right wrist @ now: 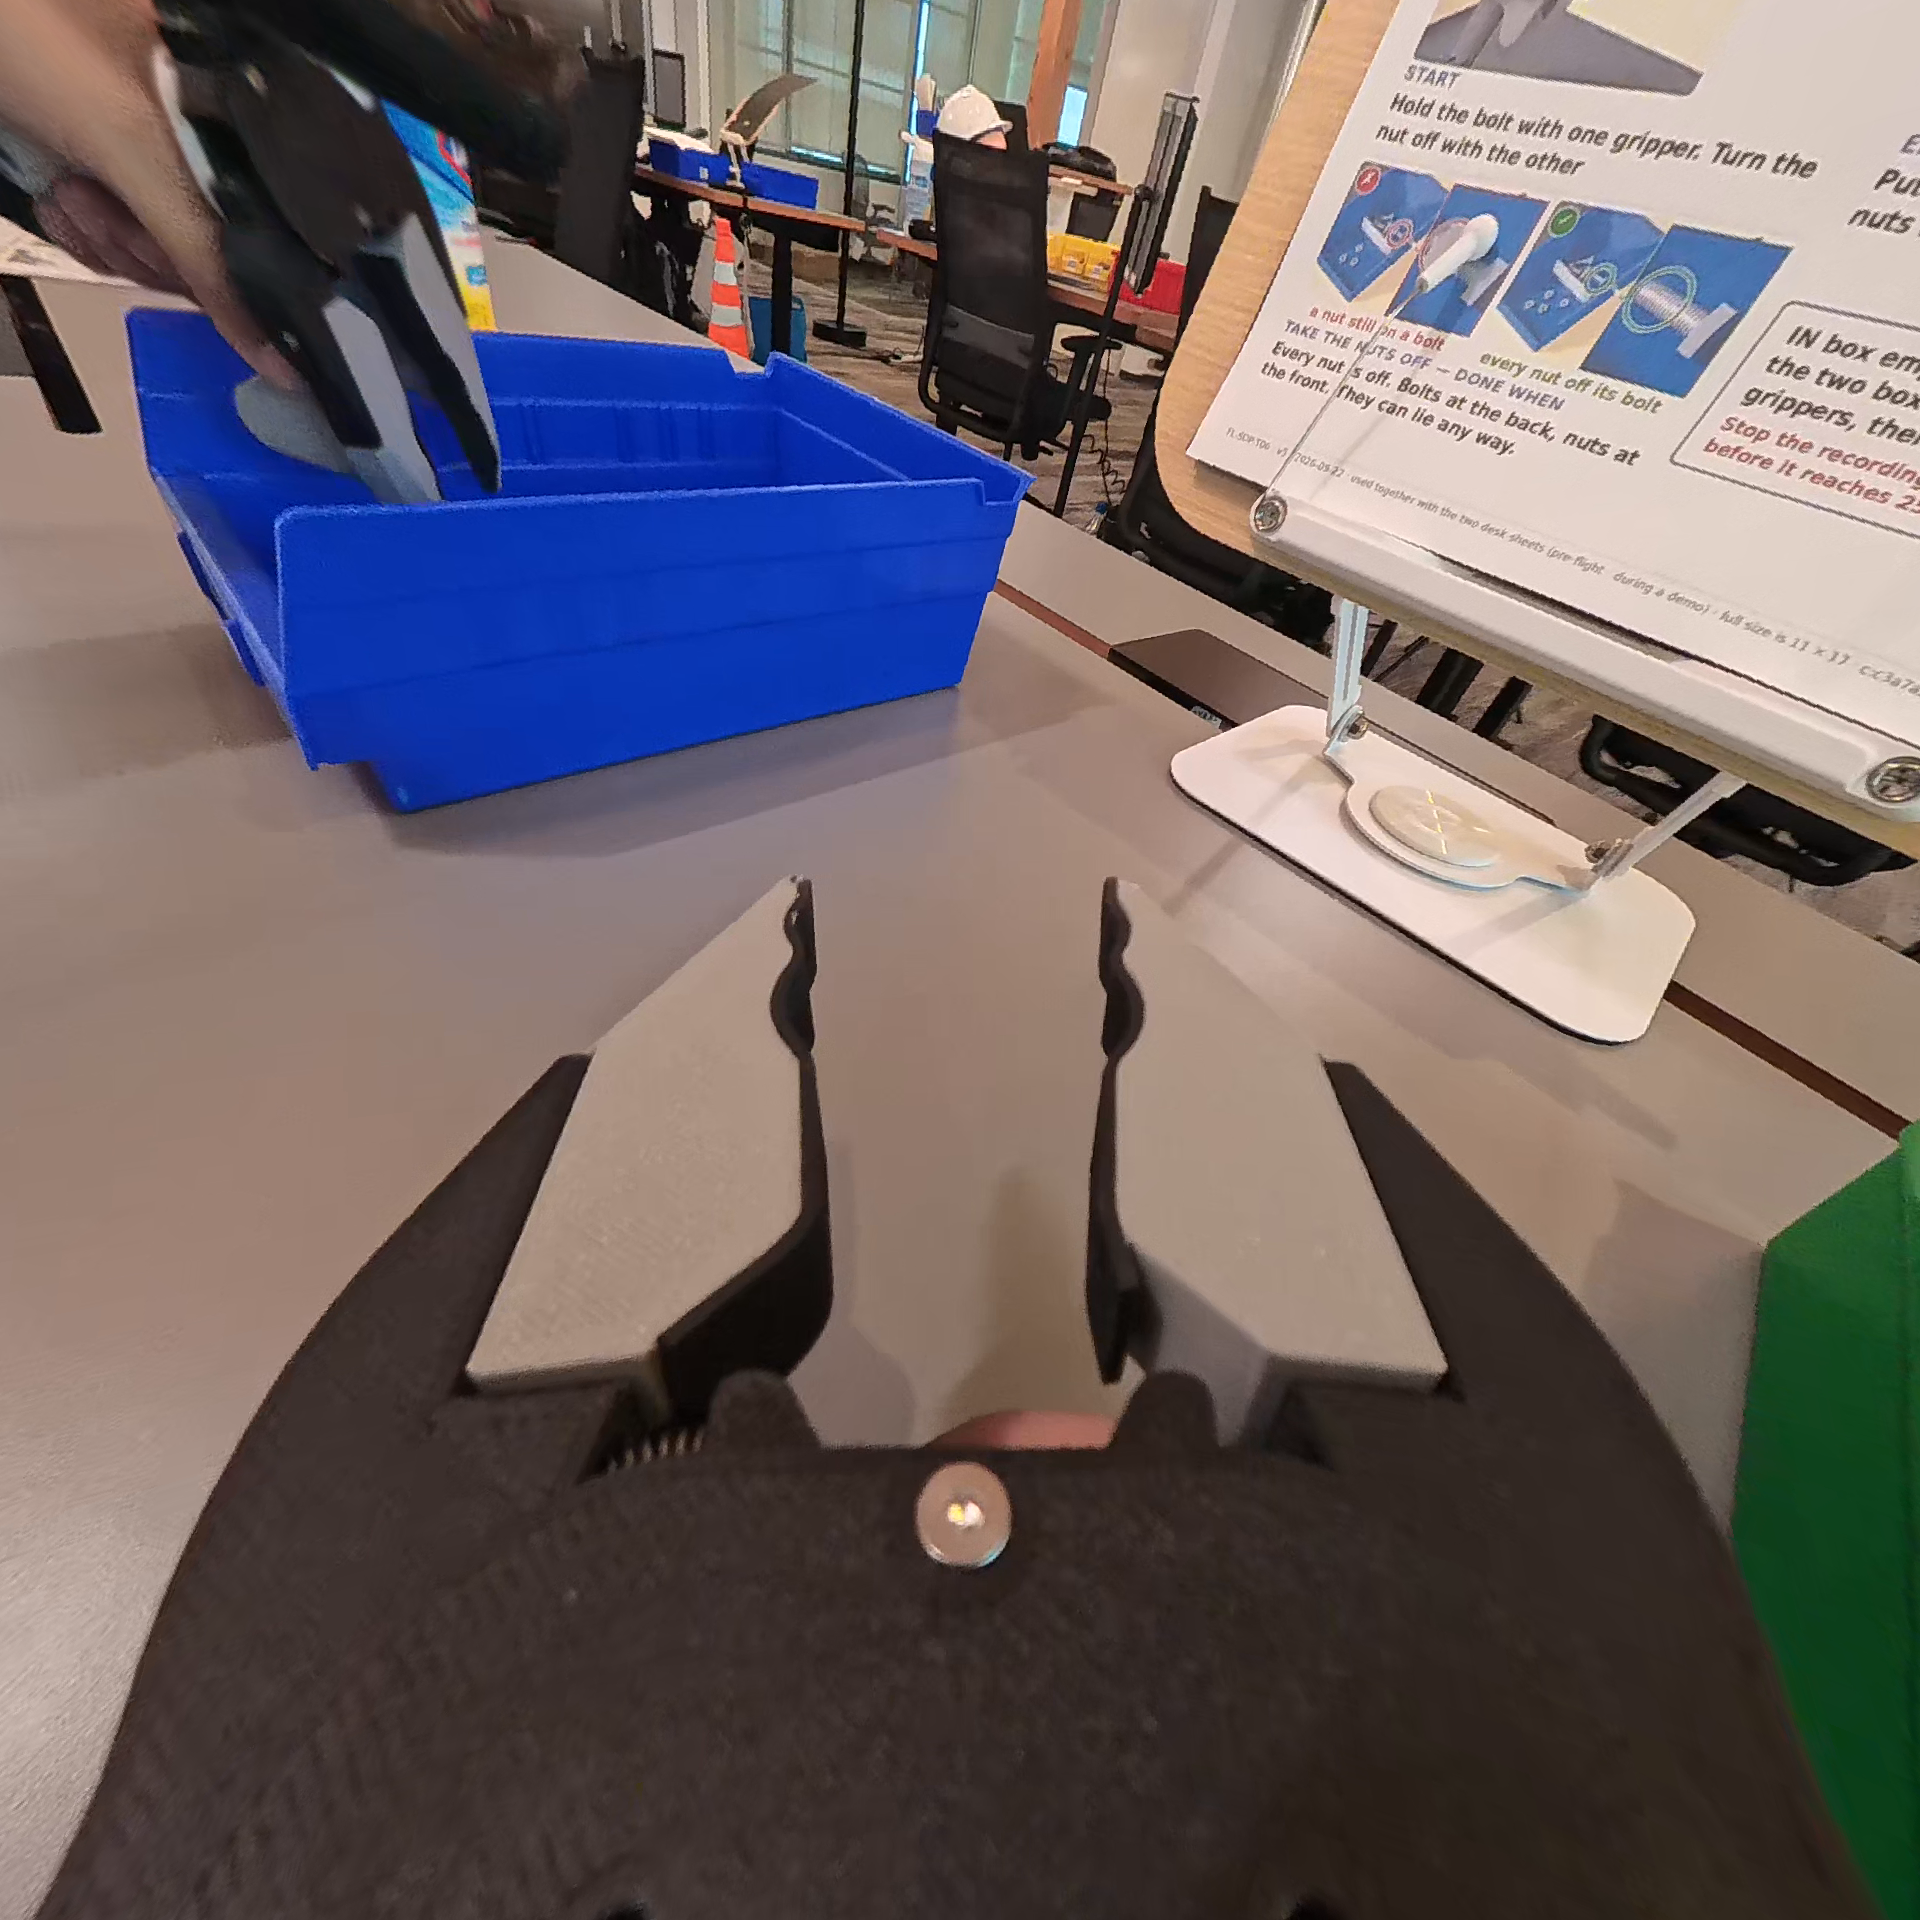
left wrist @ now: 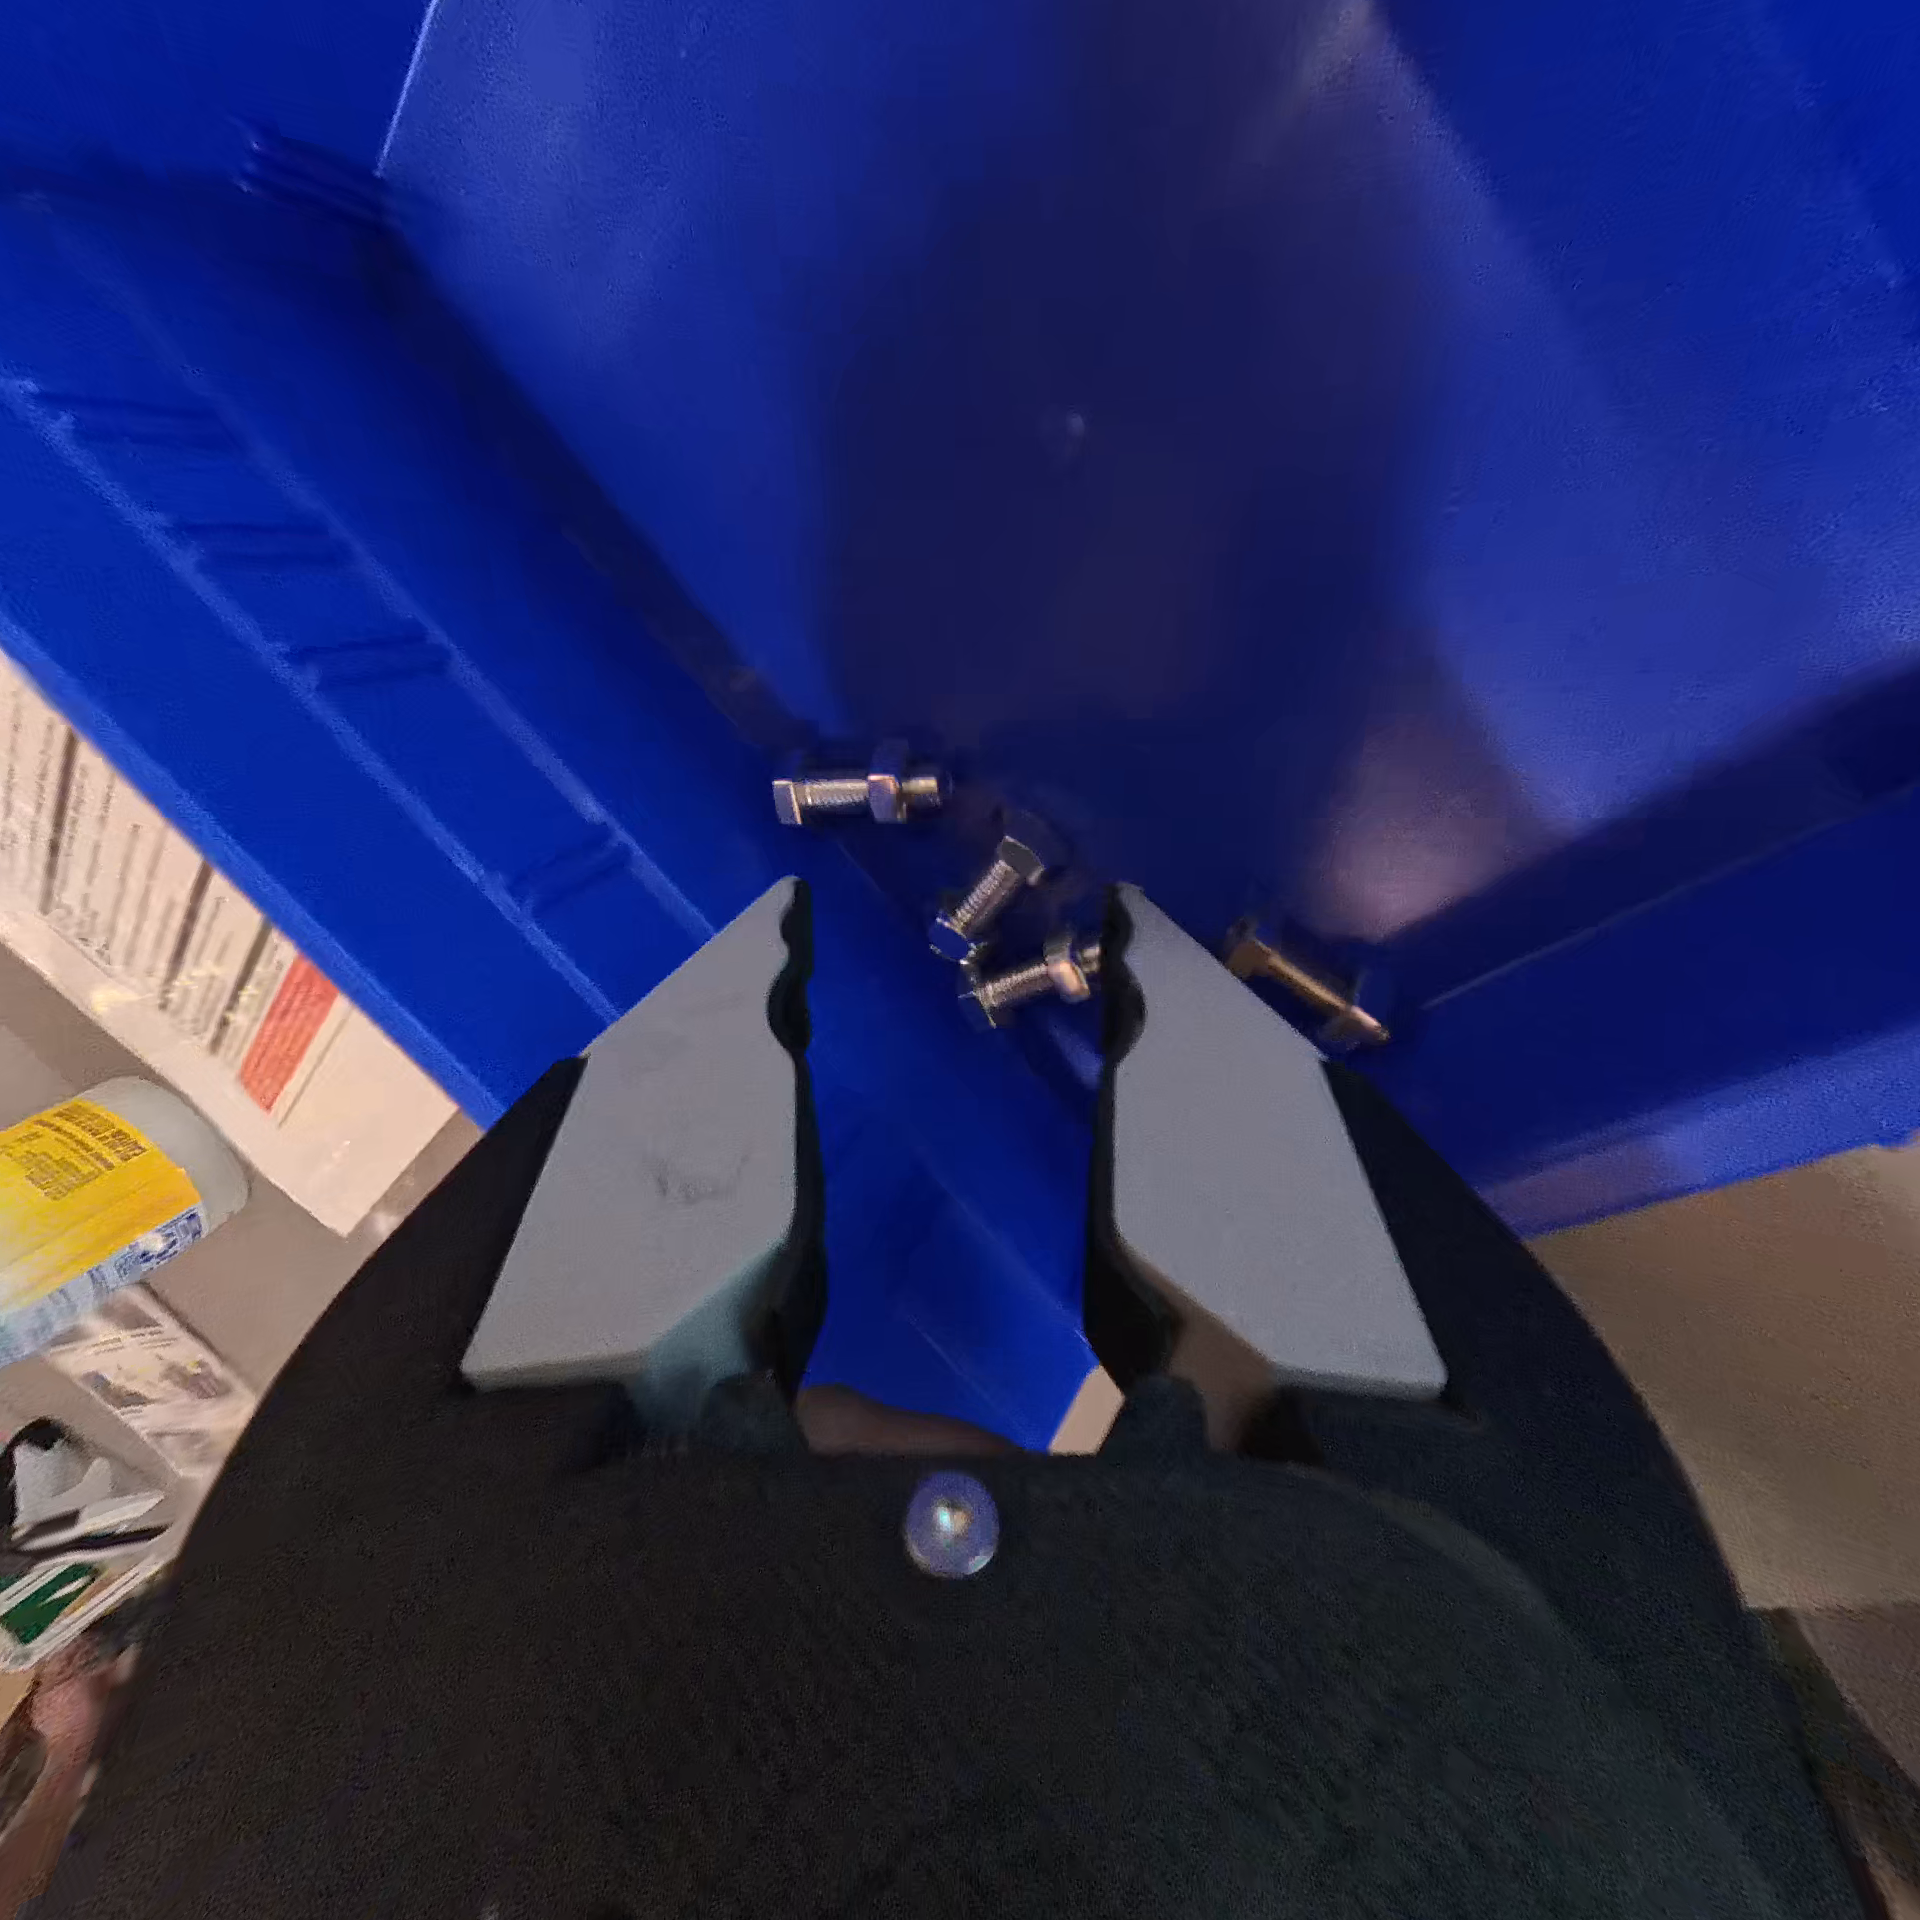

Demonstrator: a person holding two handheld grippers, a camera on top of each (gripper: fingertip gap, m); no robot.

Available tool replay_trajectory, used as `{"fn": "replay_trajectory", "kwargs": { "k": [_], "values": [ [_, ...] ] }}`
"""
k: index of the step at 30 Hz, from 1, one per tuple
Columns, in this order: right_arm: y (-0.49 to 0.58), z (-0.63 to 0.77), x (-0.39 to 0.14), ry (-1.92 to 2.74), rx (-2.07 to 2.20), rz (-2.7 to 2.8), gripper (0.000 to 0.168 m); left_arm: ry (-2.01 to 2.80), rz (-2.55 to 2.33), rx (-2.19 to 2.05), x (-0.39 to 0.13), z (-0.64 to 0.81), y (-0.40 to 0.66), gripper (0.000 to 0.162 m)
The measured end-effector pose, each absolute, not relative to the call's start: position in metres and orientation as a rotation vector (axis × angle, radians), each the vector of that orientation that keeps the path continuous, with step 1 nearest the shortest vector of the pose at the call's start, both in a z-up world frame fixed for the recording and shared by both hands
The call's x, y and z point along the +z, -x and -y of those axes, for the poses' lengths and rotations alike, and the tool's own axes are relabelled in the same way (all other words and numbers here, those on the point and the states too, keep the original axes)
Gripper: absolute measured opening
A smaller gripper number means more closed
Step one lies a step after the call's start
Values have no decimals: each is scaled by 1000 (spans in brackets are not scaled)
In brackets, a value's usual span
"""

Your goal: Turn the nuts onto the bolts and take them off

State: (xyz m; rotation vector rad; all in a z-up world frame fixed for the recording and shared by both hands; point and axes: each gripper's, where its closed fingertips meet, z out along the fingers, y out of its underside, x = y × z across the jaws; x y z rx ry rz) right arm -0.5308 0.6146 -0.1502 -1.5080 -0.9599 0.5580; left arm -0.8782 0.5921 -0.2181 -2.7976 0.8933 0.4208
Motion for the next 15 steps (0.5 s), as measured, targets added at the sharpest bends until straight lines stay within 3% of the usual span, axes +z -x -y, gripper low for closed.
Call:
{"fn": "replay_trajectory", "kwargs": {
  "k": [7, 10, 15],
  "values": [
    [528, -613, -143, 1484, 554, 949, 52, 2864, -1038, 638, -240, -593, 891, 53],
    [529, -611, -140, 1474, 561, 952, 52, 2889, -1072, 612, -246, -595, 886, 16],
    [529, -610, -138, 1466, 561, 953, 53, 2901, -1098, 625, -245, -599, 885, 16]
  ]
}}
